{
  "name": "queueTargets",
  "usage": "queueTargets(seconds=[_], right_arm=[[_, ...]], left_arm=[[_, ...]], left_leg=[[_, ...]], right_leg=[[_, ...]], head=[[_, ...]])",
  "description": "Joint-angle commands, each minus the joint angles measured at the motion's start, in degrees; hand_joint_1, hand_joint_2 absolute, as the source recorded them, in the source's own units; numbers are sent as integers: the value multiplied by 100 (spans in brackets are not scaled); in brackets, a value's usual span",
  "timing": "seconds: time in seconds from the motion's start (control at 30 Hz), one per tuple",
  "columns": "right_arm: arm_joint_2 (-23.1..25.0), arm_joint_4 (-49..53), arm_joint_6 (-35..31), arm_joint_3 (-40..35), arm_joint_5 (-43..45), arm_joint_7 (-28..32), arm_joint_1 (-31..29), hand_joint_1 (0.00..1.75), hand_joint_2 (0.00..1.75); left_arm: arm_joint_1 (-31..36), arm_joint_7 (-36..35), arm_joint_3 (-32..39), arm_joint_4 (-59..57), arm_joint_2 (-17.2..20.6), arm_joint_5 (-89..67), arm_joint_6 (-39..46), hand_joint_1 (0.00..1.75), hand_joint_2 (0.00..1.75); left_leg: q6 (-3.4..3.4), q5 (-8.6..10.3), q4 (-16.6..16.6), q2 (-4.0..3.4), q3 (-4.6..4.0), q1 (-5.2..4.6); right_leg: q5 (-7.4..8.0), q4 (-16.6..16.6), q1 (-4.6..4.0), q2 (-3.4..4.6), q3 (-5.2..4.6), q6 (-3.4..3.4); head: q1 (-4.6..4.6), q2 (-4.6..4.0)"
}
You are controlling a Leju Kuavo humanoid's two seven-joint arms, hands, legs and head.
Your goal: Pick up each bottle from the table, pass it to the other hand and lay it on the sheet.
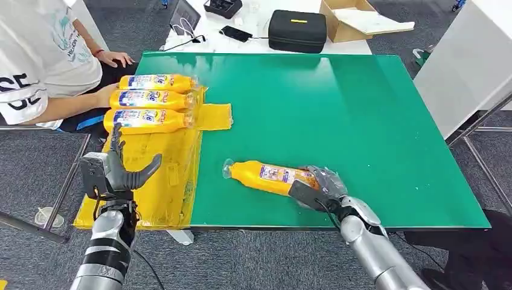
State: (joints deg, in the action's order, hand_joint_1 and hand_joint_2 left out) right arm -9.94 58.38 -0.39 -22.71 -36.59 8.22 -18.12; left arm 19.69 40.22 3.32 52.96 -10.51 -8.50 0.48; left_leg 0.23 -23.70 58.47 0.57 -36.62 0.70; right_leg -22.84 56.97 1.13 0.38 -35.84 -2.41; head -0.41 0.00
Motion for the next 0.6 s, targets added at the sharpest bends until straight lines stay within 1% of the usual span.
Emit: queueTargets(seconds=[0.03, 0.1, 0.17, 0.2, 0.27, 0.3, 0.33, 0.37, 0.4, 0.43, 0.47, 0.5, 0.53, 0.57, 0.6], right_arm=[[154, -343, 19, -18, 16, 13, 18, 175, 175], [154, -343, 19, -18, 16, 13, 18, 175, 175], [167, -305, -11, 37, 47, 63, 51, 175, 175], [208, -231, -107, 117, 61, 133, 106, 175, 175], [284, -87, -194, 244, 134, 260, 194, 175, 175], [301, -43, -225, 274, 140, 283, 216, 175, 175], [386, 136, -465, 419, 197, 352, 304, 175, 175], [423, 188, -528, 466, 210, 378, 334, 175, 175], [721, 493, -1274, 862, 310, 705, 505, 175, 175], [836, 750, -1626, 992, 118, 726, 607, 175, 175], [1074, 1105, -2394, 1303, 16, 913, 751, 175, 175], [1244, 1458, -2736, 1443, -50, 990, 911, 175, 175], [1409, 1746, -3071, 1606, 93, 1208, 1031, 175, 175], [1668, 2117, -3521, 1879, 530, 1660, 1191, 175, 175], [1668, 2140, -3528, 1884, 537, 1666, 1222, 175, 175]], left_arm=[[265, -22, -105, -428, 40, 2, -26, 0, 175], [265, -22, -105, -428, 40, 2, -26, 0, 175], [269, -22, -126, -436, 39, 12, -57, 0, 175], [262, -22, -133, -428, 34, 22, -57, 0, 175], [258, -22, -143, -440, 25, 49, -92, 0, 175], [262, -22, -138, -452, 19, 64, -105, 0, 175], [260, -22, -114, -456, 0, 118, -138, 0, 175], [249, -22, -107, -444, -7, 138, -155, 0, 175], [189, -38, -53, -382, -38, 261, -243, 0, 175], [119, -88, -47, -299, -48, 340, -319, 0, 175], [61, -229, -3, -248, -86, 520, -470, 0, 175], [-25, -352, 1, -152, -118, 683, -593, 0, 175], [-74, -452, -14, -106, -142, 880, -763, 0, 175], [-111, -671, -48, -88, -176, 1256, -1155, 0, 175], [-117, -668, -64, -82, -190, 1250, -1145, 0, 175]], left_leg=[[0, -8, -3, 4, 26, 7], [1, -3, -2, 2, 16, 4], [2, -10, -3, 0, 35, 9], [1, -5, -2, 1, 20, 6], [2, -12, -3, -1, 44, 12], [0, -4, -4, 5, 19, 6], [0, -8, -4, 4, 28, 8], [0, -4, -4, 3, 18, 5], [0, -8, -4, 4, 27, 7], [-1, -4, -3, 0, 10, 4], [-2, -10, -2, -4, 21, 7], [-3, -17, -1, -10, 32, 8], [-2, -18, 1, -12, 29, 6], [-2, -11, 0, -11, 7, 3], [-2, -11, 0, -9, 4, 1]], right_leg=[[-8, -7, -10, -12, 31, 13], [-4, -5, -6, -9, 19, 9], [-9, -9, -13, -11, 41, 16], [-5, -6, -9, -9, 25, 11], [-11, -12, -17, -13, 52, 20], [-6, -7, -9, -13, 25, 11], [-9, -7, -11, -14, 34, 15], [-6, -6, -8, -10, 22, 11], [-11, -6, -10, -14, 33, 15], [-5, -3, -5, -6, 12, 10], [-10, -3, -10, -4, 24, 15], [-16, -1, -12, 0, 33, 20], [-16, 1, -10, 2, 30, 19], [-9, 3, -5, 7, 9, 13], [-10, 4, -4, 5, 5, 12]], head=[[0, 0], [2, 0], [2, 0], [2, 0], [0, 0], [2, 0], [0, 0], [2, 0], [2, 0], [2, 0], [0, 0], [0, 0], [4, 0], [2, 0], [0, 0]])
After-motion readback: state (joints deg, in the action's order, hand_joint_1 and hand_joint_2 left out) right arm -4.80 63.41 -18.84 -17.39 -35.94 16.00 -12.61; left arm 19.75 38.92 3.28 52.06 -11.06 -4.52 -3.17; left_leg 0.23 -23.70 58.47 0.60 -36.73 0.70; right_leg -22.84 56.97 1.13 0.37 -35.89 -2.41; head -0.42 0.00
